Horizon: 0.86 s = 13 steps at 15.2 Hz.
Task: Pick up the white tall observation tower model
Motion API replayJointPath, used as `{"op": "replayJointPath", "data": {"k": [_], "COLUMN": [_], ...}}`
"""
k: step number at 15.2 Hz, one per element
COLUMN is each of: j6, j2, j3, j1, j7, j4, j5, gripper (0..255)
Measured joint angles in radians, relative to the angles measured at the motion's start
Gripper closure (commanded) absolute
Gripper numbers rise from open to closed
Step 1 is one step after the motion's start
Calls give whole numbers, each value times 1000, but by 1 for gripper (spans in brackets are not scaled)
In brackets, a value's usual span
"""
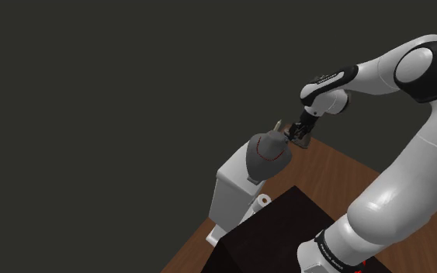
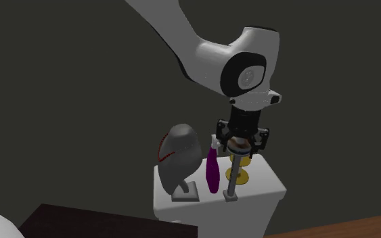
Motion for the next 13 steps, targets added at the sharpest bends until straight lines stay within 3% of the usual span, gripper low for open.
{"op": "replayJointPath", "data": {"k": [13], "j6": [-158], "j2": [-111], "j3": [-11], "j1": [11], "j7": [59], "j4": [63], "j5": [-80], "gripper": [255]}}
